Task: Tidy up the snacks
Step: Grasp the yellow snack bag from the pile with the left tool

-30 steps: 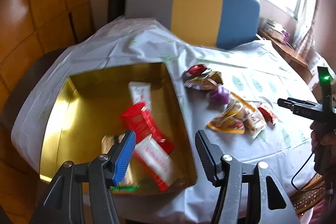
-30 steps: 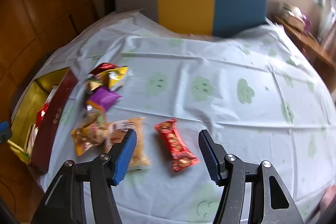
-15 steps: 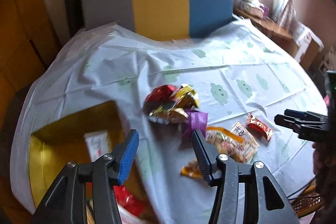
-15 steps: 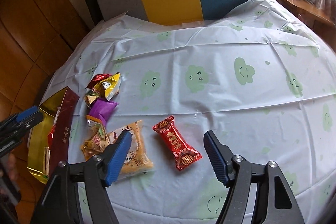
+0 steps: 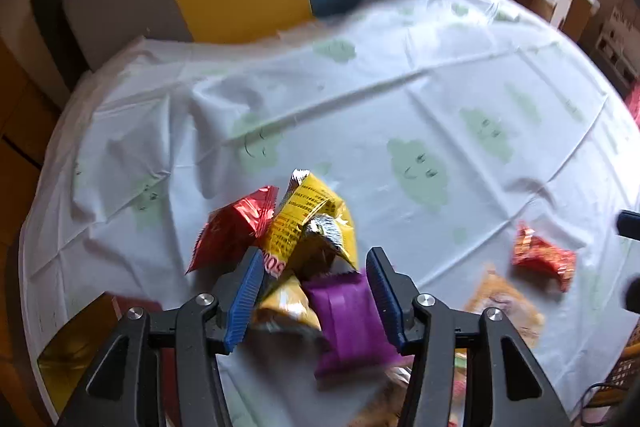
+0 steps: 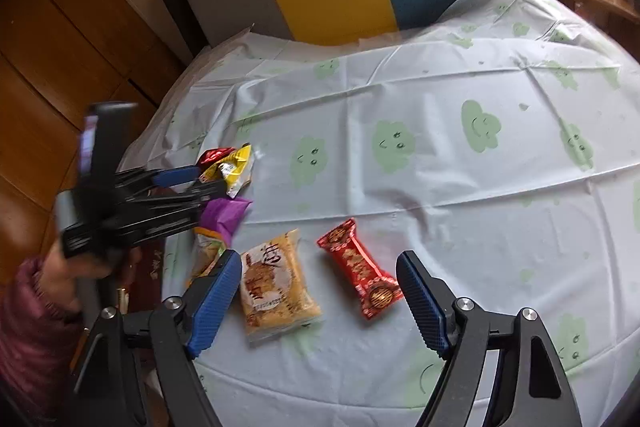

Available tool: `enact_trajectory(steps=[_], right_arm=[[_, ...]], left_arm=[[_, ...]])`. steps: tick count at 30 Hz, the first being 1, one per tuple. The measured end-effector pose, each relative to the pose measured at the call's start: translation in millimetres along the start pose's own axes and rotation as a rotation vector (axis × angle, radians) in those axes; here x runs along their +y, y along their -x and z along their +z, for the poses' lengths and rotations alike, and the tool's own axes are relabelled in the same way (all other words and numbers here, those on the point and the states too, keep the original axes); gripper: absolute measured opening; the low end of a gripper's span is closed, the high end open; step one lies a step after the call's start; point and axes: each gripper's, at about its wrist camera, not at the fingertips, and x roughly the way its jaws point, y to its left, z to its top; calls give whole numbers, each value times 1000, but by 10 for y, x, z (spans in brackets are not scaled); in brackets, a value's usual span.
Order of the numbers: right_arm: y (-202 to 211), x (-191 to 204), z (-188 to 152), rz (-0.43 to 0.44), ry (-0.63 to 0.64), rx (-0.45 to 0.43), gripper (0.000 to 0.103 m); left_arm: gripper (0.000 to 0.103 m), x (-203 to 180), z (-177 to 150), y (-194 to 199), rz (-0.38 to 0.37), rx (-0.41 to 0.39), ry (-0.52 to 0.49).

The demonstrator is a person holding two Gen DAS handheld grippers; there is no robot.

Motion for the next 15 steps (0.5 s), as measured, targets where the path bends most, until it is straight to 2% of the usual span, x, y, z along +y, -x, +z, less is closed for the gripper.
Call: enact_trajectory(steps=[4, 6, 8, 11, 15], right_arm=[[10, 20, -6, 13, -3, 1, 82], [26, 33, -20, 14, 3, -6, 82], [36, 50, -28, 11, 11, -12, 82], [37, 67, -40, 6, 17, -13, 82], [30, 75, -43, -6, 17, -13, 82]], left_arm=[[56, 31, 58, -122, -13, -9, 21], [50, 41, 58, -120, -24, -34, 48], [39, 18, 48, -90, -30, -59, 56], [34, -2, 6, 13, -125, -91, 94], [35, -61, -50, 125, -272, -97, 134]])
